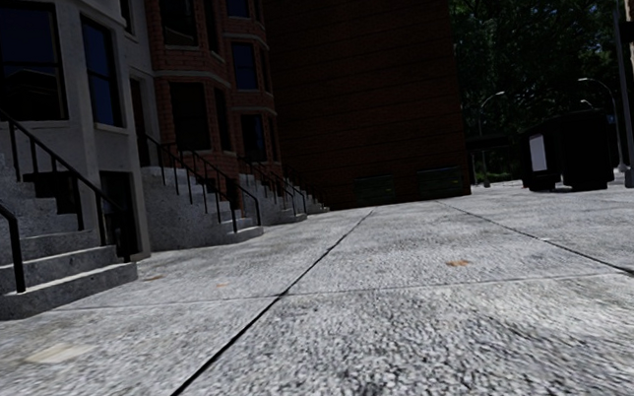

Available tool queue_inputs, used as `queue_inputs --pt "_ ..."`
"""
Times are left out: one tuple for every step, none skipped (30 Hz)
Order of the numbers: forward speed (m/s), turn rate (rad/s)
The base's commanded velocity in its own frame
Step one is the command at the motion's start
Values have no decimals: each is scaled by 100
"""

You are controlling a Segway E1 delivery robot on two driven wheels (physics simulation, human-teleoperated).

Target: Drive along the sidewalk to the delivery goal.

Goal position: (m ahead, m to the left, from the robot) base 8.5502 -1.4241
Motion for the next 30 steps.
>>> queue_inputs --pt "200 -19" --pt "200 -29" --pt "200 -32" --pt "200 -34" --pt "200 -34" --pt "200 -34" --pt "200 -34" --pt "200 -33" --pt "200 -33" --pt "200 -7" --pt "200 0" --pt "200 0" --pt "200 0" --pt "200 0" --pt "200 0" --pt "200 0" --pt "200 0" --pt "200 0" --pt "200 0" --pt "200 0" --pt "200 0" --pt "200 0" --pt "200 -25" --pt "200 -35" --pt "200 -35" --pt "200 -38" --pt "200 -38" --pt "200 -38" --pt "200 -38" --pt "200 -38"
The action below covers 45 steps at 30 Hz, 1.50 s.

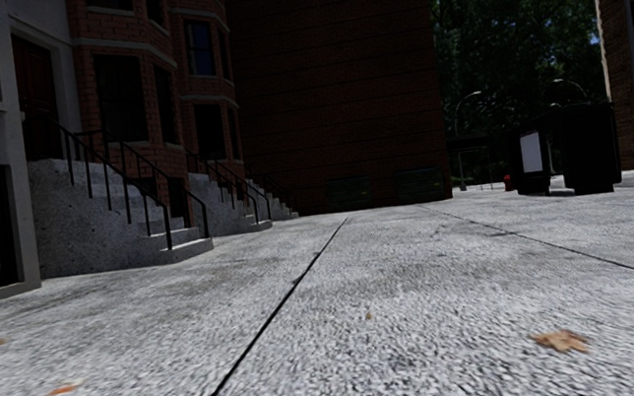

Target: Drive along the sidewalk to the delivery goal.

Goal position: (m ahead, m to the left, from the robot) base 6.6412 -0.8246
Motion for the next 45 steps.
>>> queue_inputs --pt "200 -38" --pt "200 -38" --pt "200 -38" --pt "200 -38" --pt "200 -37" --pt "200 -37" --pt "200 -13" --pt "200 0" --pt "200 0" --pt "200 0" --pt "200 0" --pt "200 0" --pt "200 0" --pt "200 0" --pt "200 0" --pt "200 0" --pt "200 0" --pt "200 0" --pt "200 0" --pt "200 0" --pt "200 0" --pt "200 0" --pt "200 0" --pt "200 0" --pt "200 0" --pt "200 0" --pt "200 0" --pt "200 0" --pt "200 0" --pt "200 0" --pt "200 0" --pt "200 0" --pt "200 0" --pt "200 0" --pt "200 0" --pt "200 0" --pt "200 0" --pt "200 0" --pt "200 0" --pt "200 0" --pt "200 0" --pt "200 6" --pt "200 27" --pt "200 35" --pt "200 35"
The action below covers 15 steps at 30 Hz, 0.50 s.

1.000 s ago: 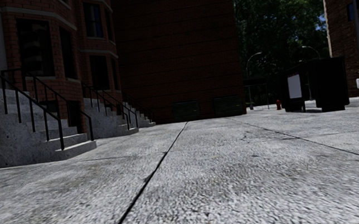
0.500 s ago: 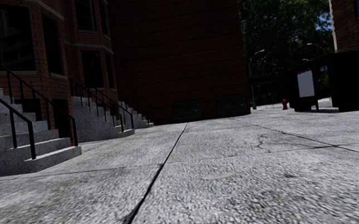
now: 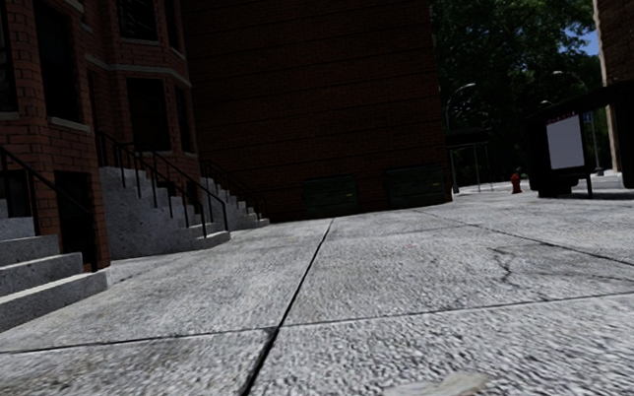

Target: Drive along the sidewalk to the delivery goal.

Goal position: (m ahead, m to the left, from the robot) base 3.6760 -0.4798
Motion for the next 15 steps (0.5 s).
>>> queue_inputs --pt "200 36" --pt "200 25" --pt "200 0" --pt "200 0" --pt "200 0" --pt "200 0" --pt "200 0" --pt "200 0" --pt "200 0" --pt "200 0" --pt "200 -31" --pt "200 -31" --pt "200 -50" --pt "200 -55" --pt "199 -57"
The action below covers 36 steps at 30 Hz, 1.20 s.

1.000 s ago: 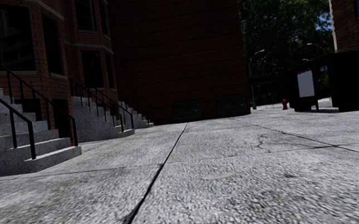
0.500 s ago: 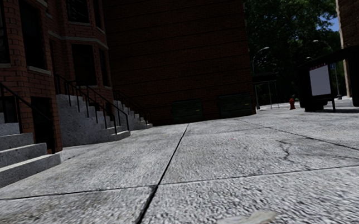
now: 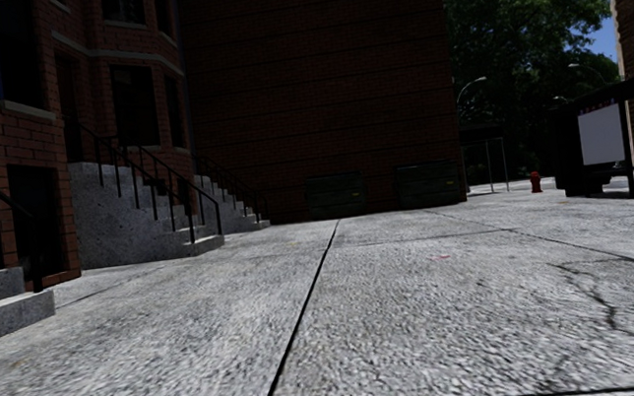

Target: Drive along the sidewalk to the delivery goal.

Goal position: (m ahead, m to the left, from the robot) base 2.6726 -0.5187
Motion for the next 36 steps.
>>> queue_inputs --pt "199 -57" --pt "198 -55" --pt "197 -34" --pt "197 0" --pt "197 0" --pt "197 0" --pt "197 0" --pt "197 0" --pt "197 0" --pt "197 0" --pt "195 0" --pt "195 0" --pt "184 0" --pt "150 -42" --pt "121 -48" --pt "121 -48" --pt "112 -50" --pt "110 -50" --pt "110 -49" --pt "110 -49" --pt "110 -45" --pt "110 -29" --pt "110 -12" --pt "110 -12" --pt "116 0" --pt "123 0" --pt "127 0" --pt "127 0" --pt "127 0" --pt "127 0" --pt "127 0" --pt "127 0" --pt "127 0" --pt "124 0" --pt "114 -18" --pt "114 -18"
